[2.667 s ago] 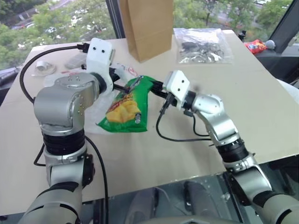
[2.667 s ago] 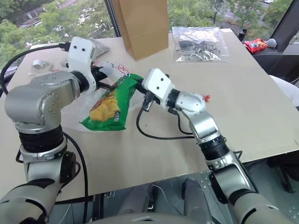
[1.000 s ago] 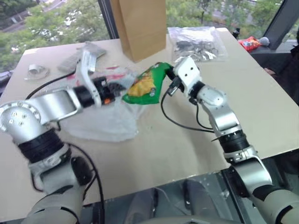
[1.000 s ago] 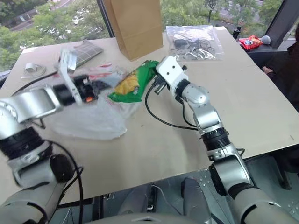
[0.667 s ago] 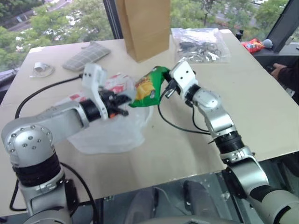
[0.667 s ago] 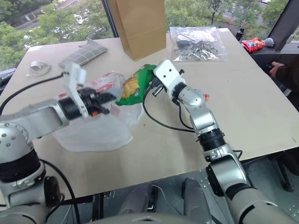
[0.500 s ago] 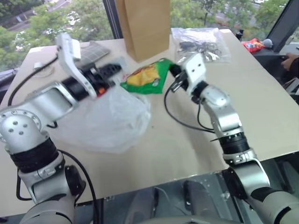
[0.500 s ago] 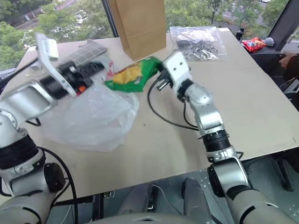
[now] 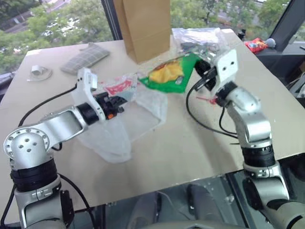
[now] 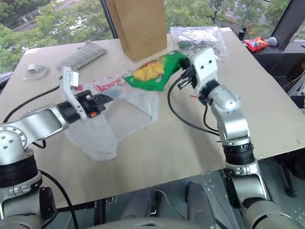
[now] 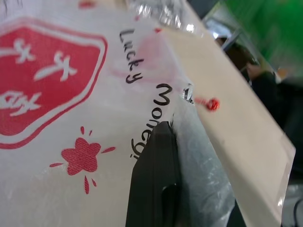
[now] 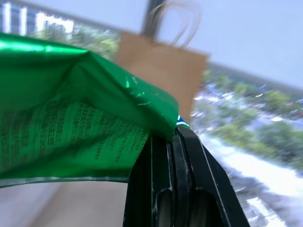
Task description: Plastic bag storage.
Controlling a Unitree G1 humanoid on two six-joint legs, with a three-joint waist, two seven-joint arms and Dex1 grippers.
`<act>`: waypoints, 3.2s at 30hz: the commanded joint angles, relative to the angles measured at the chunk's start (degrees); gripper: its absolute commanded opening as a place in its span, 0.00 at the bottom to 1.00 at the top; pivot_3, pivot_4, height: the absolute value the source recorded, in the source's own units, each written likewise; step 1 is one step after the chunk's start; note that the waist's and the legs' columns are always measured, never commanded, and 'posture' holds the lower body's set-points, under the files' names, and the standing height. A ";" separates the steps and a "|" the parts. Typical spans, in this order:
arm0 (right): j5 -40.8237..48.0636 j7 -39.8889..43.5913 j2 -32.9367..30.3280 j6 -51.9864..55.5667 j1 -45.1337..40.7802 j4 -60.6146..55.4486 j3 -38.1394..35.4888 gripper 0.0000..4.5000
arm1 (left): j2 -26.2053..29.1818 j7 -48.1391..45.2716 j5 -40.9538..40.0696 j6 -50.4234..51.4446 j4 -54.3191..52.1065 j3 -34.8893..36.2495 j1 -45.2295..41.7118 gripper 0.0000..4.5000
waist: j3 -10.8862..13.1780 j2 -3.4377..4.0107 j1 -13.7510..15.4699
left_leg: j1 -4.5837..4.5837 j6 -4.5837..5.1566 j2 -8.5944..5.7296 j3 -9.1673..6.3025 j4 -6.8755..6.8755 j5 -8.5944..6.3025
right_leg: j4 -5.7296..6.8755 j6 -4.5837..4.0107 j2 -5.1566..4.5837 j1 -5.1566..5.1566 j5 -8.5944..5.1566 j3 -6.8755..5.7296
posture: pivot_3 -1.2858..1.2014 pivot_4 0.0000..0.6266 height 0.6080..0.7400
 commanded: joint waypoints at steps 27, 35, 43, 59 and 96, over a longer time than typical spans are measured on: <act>21.93 14.52 -4.71 9.87 8.41 -14.65 6.36 0.01 | 1.85 6.02 -12.21 -6.61 9.85 -2.34 -11.97 0.00 | -0.01 -0.02 -0.08 | -0.02 0.01 -0.02 0.00 0.08 0.00 | -0.07 0.01 0.01 0.04 0.00 -0.05 | 0.52 0.24 1.00; 11.51 12.47 -2.74 1.09 6.55 -3.77 8.73 0.01 | 5.62 3.84 -18.11 -4.61 8.27 -3.87 -8.96 0.00 | -0.01 -0.01 -0.07 | -0.02 0.00 -0.02 0.00 0.09 0.00 | -0.07 0.01 0.02 0.04 0.00 -0.04 | 0.52 0.24 1.00; 2.98 2.51 0.46 -7.22 0.45 7.06 3.92 0.01 | 7.55 5.06 -22.61 -6.14 8.18 -6.06 -8.30 0.00 | 0.00 -0.02 0.08 | -0.04 0.00 -0.02 -0.04 0.10 0.00 | -0.07 0.01 0.02 0.04 0.00 -0.05 | 0.52 0.24 1.00; -7.13 -1.22 2.92 -11.14 -0.06 9.81 9.24 0.01 | 7.24 9.62 -27.47 -6.70 11.18 -11.36 -12.65 0.00 | 0.00 -0.01 -0.21 | -0.07 0.00 0.00 -0.01 0.07 0.00 | -0.18 0.01 0.05 0.02 0.00 -0.03 | 0.52 0.24 1.00; -10.60 6.22 7.05 -3.62 -8.61 12.56 10.42 0.90 | -5.13 13.40 -8.10 -15.27 11.15 -14.00 -14.23 0.00 | 0.02 0.07 -0.41 | -0.48 -0.01 -0.18 -0.39 0.27 0.01 | -0.31 -0.02 0.06 -0.10 0.04 -0.29 | 0.52 0.24 1.00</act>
